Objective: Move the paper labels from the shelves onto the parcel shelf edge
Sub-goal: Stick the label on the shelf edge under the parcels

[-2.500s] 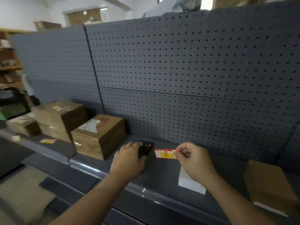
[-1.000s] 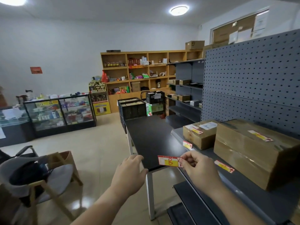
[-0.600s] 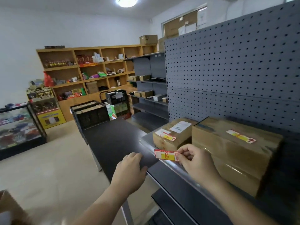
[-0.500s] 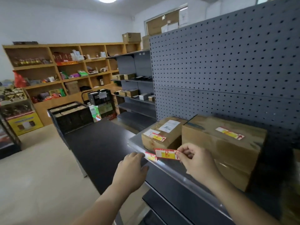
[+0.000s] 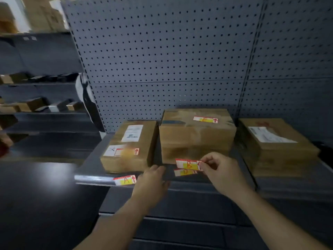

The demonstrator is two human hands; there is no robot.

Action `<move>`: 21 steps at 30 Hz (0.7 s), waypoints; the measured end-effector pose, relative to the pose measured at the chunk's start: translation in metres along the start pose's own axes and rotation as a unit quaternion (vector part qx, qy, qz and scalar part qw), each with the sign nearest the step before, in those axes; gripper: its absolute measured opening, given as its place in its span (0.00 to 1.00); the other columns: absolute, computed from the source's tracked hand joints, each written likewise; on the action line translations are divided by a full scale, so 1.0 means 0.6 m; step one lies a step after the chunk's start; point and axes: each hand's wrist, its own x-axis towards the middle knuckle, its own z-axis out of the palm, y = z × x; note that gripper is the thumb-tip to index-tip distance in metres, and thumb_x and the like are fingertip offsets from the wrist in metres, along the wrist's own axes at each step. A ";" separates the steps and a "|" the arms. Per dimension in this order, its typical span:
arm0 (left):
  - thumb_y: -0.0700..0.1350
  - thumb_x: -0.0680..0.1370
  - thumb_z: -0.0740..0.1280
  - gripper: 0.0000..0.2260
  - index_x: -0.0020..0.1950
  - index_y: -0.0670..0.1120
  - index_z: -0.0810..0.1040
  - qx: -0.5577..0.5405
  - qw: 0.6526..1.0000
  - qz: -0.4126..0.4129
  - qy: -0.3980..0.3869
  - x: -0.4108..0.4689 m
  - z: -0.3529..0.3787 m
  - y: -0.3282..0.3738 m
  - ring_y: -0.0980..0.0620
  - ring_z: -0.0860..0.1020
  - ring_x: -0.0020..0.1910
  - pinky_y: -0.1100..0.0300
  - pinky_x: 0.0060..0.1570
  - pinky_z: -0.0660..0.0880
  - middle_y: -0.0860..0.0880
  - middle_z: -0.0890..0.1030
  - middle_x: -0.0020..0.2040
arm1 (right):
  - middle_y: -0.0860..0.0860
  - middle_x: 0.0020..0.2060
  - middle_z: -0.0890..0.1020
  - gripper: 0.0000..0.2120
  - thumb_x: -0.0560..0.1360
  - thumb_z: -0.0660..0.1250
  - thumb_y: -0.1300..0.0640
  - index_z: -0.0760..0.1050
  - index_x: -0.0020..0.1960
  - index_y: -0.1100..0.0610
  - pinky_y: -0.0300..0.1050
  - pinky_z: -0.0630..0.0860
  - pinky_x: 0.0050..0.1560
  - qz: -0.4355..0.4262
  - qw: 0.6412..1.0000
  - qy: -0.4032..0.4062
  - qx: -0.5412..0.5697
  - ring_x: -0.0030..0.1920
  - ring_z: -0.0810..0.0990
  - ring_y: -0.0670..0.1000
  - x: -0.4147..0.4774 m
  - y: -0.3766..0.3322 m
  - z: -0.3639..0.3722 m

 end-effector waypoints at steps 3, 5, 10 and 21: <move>0.51 0.78 0.65 0.13 0.62 0.53 0.71 0.000 0.999 0.038 -0.029 0.002 0.032 0.003 0.51 0.74 0.55 0.54 0.53 0.74 0.53 0.73 0.58 | 0.44 0.34 0.81 0.06 0.74 0.73 0.55 0.79 0.40 0.46 0.30 0.71 0.34 0.055 0.998 0.021 -0.019 0.37 0.78 0.40 -0.031 0.012 -0.001; 0.50 0.78 0.63 0.13 0.63 0.53 0.72 0.005 0.997 0.066 -0.039 0.007 0.052 0.011 0.50 0.72 0.57 0.54 0.53 0.73 0.52 0.73 0.58 | 0.44 0.34 0.81 0.07 0.74 0.73 0.54 0.79 0.39 0.45 0.28 0.71 0.34 0.087 0.995 0.028 -0.035 0.38 0.78 0.38 -0.044 0.027 -0.003; 0.48 0.78 0.63 0.12 0.61 0.53 0.73 0.039 0.994 0.099 -0.021 0.021 0.104 0.027 0.50 0.72 0.57 0.54 0.52 0.71 0.53 0.73 0.58 | 0.43 0.34 0.81 0.06 0.75 0.72 0.52 0.78 0.39 0.45 0.31 0.72 0.35 0.128 0.989 0.015 -0.071 0.37 0.78 0.39 -0.054 0.071 -0.001; 0.40 0.61 0.79 0.24 0.53 0.49 0.76 0.095 0.977 0.170 0.088 0.022 0.165 0.004 0.44 0.75 0.44 0.49 0.43 0.71 0.49 0.77 0.48 | 0.42 0.35 0.82 0.04 0.74 0.73 0.54 0.80 0.42 0.48 0.27 0.72 0.36 0.119 0.990 0.036 -0.066 0.39 0.79 0.38 -0.059 0.112 0.026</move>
